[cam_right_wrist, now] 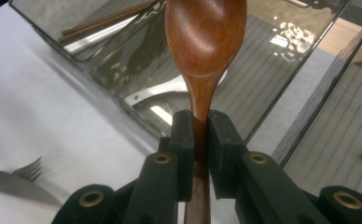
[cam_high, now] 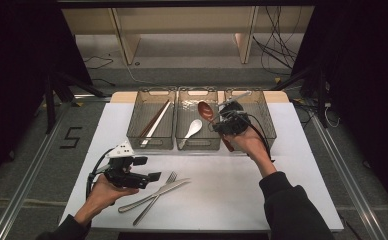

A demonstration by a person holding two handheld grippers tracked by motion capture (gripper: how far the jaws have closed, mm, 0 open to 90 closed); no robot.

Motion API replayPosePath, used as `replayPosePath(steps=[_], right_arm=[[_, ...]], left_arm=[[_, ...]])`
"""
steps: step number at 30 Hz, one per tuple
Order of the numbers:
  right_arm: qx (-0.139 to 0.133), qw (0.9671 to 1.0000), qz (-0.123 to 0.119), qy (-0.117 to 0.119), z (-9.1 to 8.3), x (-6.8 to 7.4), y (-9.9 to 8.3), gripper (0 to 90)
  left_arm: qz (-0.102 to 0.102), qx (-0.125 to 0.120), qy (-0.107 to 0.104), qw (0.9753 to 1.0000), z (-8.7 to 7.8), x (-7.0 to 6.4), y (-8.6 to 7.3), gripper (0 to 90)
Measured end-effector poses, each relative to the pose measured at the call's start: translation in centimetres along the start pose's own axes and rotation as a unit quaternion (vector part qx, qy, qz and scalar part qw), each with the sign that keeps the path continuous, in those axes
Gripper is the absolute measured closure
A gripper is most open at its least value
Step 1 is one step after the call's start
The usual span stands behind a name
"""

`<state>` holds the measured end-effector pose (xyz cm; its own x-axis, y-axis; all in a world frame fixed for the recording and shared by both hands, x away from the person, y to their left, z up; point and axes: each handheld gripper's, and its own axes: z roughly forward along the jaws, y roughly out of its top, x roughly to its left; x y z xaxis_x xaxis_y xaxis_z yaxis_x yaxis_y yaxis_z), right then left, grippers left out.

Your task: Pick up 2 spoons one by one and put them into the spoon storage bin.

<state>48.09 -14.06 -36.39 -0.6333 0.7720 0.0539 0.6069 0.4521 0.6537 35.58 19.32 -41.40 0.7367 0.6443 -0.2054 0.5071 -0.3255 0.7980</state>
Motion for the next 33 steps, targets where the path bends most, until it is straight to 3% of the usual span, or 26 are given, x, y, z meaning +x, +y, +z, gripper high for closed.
replayPosePath(steps=[17,22,33], right_arm=[[-0.004,0.9997,0.023,-0.009,2.3,-0.8,3.6,82.0],[-0.002,0.9997,0.018,-0.014,2.9,-0.5,4.4,82.0],[0.009,0.9994,0.027,-0.02,4.7,-0.6,5.1,81.9]], left_arm=[[-0.005,0.002,-0.005,1.0,0.1,0.1,-0.1,19.3],[-0.008,-0.001,-0.009,0.9999,0.0,0.2,-0.1,19.3],[-0.008,-0.003,-0.008,0.9999,0.0,0.2,-0.1,19.3]])
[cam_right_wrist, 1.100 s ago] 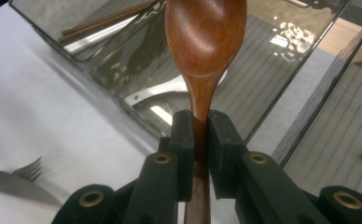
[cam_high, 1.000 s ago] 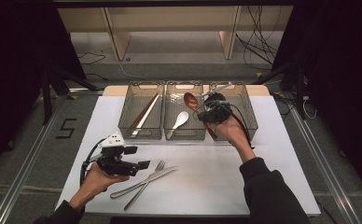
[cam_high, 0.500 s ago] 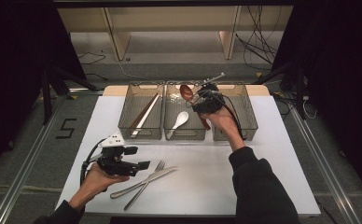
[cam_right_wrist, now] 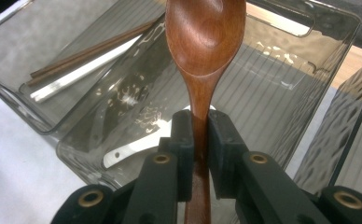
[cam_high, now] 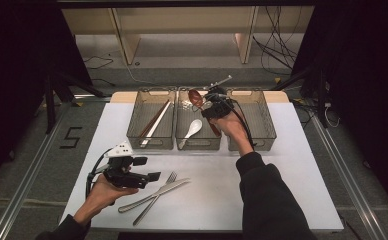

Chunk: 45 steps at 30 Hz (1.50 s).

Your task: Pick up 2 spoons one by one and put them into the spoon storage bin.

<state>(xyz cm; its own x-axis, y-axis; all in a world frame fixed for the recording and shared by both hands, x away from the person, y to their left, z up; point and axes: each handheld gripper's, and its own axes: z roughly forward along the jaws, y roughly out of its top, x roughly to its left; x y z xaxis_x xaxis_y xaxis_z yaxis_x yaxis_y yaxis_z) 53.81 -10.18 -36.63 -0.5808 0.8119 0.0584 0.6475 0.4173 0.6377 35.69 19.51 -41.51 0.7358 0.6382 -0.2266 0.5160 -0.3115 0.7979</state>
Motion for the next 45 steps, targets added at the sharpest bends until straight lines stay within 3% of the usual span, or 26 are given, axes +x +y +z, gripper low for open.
replayPosePath(steps=[26,35,38,45], right_arm=[[0.024,0.9996,0.006,-0.011,2.7,0.1,0.3,80.5],[0.018,0.9998,0.003,0.0,2.2,0.1,0.3,65.1],[0.012,0.9998,0.008,0.01,1.5,0.1,0.1,58.1],[-0.008,0.9997,-0.008,0.022,-0.5,0.7,-0.8,46.6]], left_arm=[[0.002,0.005,0.001,1.0,0.1,0.0,-0.1,19.3],[0.004,0.01,0.003,0.9999,0.2,0.0,-0.1,19.3],[0.005,0.013,0.003,0.9999,0.2,0.1,-0.1,19.3],[0.004,0.018,0.003,0.9998,0.4,0.1,-0.2,19.3]])
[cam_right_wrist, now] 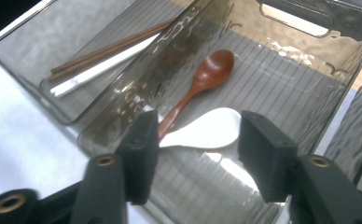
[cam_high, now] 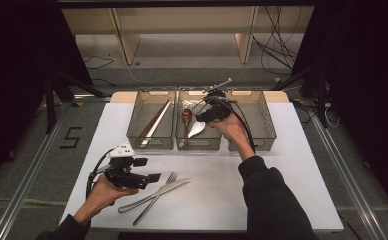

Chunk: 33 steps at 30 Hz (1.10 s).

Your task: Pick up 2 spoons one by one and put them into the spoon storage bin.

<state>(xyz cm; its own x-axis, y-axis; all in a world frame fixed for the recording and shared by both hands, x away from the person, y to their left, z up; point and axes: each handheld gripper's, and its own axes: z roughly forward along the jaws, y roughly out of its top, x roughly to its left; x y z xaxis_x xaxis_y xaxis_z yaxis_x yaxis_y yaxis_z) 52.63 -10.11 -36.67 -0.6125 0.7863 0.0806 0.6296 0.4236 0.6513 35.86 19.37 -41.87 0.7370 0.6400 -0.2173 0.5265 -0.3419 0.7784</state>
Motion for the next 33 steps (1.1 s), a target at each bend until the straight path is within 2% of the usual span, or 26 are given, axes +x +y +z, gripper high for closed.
replayPosePath(steps=[7,11,19,25,33], right_arm=[[-0.017,0.9995,-0.021,0.016,-2.1,0.9,-1.7,40.8],[-0.028,0.999,-0.022,0.027,-3.1,1.2,-2.9,38.6],[-0.041,0.9973,-0.044,0.041,-5.3,2.3,-5.6,36.0],[-0.056,0.9961,-0.045,0.051,-6.9,2.8,-7.7,34.7],[-0.075,0.9948,-0.037,0.057,-8.7,2.8,-10.7,33.8]], left_arm=[[-0.003,0.002,-0.001,1.0,0.2,0.1,0.0,19.3],[-0.003,0.002,-0.002,1.0,0.2,0.1,0.1,19.3],[-0.003,0.019,0.005,0.9998,0.3,0.4,0.1,19.3],[-0.003,0.026,0.008,0.9996,0.4,0.5,0.1,19.2],[0.0,0.037,0.009,0.9993,0.5,0.5,0.1,19.1]])
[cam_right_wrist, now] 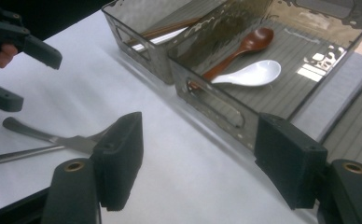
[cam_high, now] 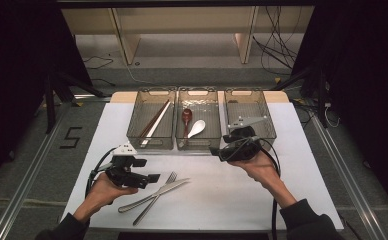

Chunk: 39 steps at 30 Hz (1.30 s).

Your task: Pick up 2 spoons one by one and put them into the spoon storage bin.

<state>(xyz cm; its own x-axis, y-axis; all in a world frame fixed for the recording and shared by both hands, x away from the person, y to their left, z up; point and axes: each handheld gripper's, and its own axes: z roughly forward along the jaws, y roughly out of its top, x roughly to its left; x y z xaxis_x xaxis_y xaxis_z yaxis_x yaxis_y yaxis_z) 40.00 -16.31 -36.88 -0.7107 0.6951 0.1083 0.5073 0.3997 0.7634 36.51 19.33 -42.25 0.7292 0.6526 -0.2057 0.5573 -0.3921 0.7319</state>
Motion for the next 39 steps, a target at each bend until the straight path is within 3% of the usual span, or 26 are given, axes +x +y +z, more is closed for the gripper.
replayPosePath(steps=[10,23,39], right_arm=[[-0.027,0.9995,0.015,0.0,-2.5,0.3,-2.6,33.4],[-0.021,0.9994,0.027,-0.005,-3.6,0.5,-5.4,30.6],[-0.02,0.999,0.039,-0.007,-4.9,0.8,-8.2,29.3]], left_arm=[[0.005,0.013,0.003,0.9999,0.1,0.0,-0.1,19.1],[0.009,0.026,0.004,0.9996,0.1,0.1,-0.1,19.1],[0.031,0.076,0.009,0.9966,0.6,-0.2,-0.1,19.2]])
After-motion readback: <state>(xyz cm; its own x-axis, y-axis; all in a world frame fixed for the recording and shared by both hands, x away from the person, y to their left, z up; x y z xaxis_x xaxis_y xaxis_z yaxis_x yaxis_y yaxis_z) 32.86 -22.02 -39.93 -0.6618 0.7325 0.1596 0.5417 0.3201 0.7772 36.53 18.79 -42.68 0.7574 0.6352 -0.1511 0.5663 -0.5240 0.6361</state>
